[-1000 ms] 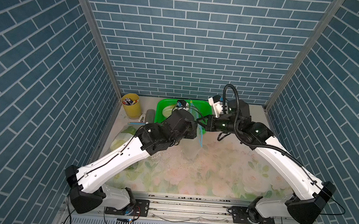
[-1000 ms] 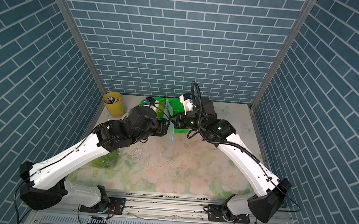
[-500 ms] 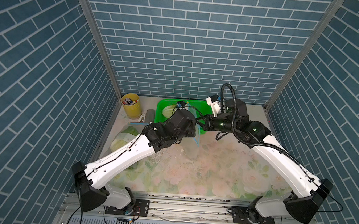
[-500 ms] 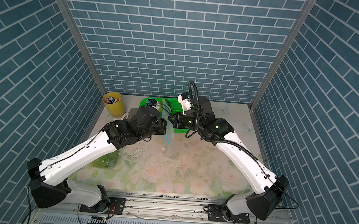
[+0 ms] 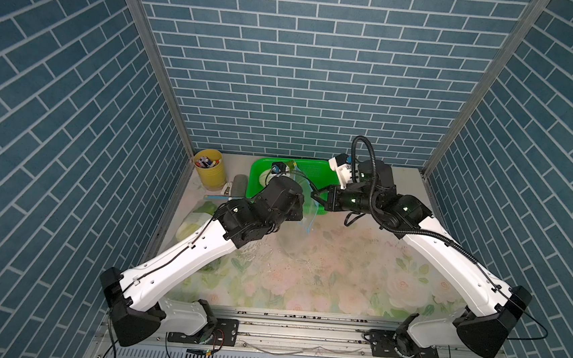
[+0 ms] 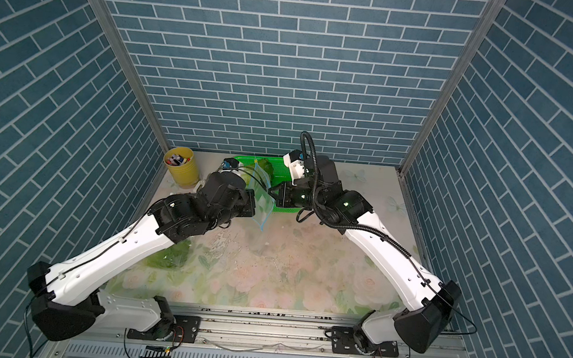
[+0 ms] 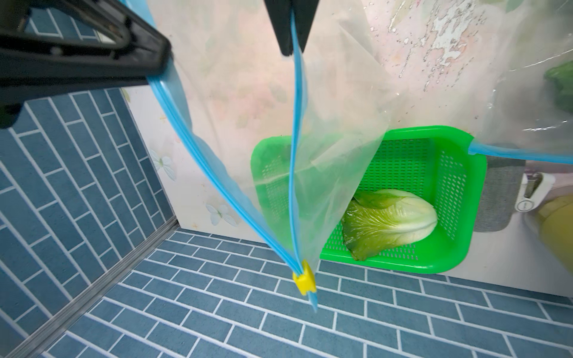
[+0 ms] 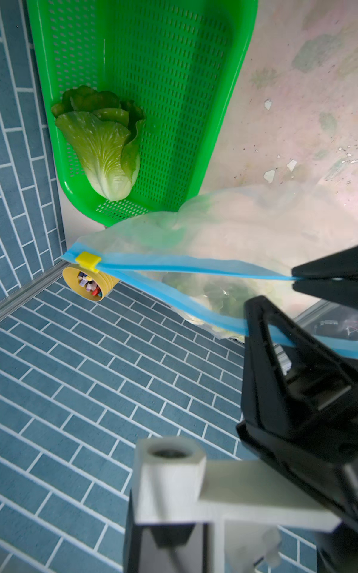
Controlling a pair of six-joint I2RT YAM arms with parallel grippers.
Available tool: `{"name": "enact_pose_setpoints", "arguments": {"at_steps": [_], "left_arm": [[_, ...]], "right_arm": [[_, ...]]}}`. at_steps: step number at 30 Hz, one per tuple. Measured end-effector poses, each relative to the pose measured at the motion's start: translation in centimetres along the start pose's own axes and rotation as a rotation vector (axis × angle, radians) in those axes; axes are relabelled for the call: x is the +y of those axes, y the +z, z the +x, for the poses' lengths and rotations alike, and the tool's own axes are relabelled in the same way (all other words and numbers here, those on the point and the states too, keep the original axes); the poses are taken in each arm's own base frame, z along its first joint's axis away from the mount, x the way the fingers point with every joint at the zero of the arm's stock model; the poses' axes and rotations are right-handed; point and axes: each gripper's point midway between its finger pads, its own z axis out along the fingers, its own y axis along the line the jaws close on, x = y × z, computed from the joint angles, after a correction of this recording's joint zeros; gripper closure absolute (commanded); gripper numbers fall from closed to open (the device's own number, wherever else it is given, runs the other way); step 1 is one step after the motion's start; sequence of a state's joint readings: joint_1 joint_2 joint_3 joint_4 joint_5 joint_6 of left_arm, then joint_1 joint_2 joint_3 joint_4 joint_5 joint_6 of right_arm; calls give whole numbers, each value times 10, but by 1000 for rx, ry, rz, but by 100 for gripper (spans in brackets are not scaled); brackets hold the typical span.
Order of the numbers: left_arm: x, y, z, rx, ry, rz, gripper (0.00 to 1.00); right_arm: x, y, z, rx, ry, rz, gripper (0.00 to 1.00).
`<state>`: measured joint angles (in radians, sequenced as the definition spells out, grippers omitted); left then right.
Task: Put the chinese cabbages into a zipper bag and zip it
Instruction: Open the zipper of the food storage bag at the center of the board.
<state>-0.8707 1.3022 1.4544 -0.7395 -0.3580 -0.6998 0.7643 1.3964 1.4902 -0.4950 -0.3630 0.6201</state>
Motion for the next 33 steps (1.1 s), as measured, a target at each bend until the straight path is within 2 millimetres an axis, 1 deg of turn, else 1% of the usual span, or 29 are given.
{"name": "enact_pose_setpoints", "arguments": {"at_steps": [2,6,8,11,14,16,21,26,30,33], "left_arm": [[8,-3,2,4,21,-31,100],[15,-7,4,17,78,-67,100],[16,-7,4,31,108,-81,100],[13,0,9,55,143,-91,100],[12,12,19,91,171,-102,100],[12,19,27,116,186,-106,100],[10,31,37,151,204,-118,100],[14,32,36,142,215,-140,100],[18,26,25,111,232,-170,100],[21,19,18,86,230,-176,100]], "right_arm": [[-8,0,9,11,7,19,100],[-26,0,25,29,22,77,100],[-34,3,31,36,27,103,96],[-49,8,43,63,30,146,89],[-62,14,52,96,33,186,76],[-68,20,56,117,23,203,69],[-89,39,71,186,20,253,53],[-110,48,84,221,24,315,52],[-130,51,95,241,24,376,51],[-139,51,100,247,16,403,50]]}}
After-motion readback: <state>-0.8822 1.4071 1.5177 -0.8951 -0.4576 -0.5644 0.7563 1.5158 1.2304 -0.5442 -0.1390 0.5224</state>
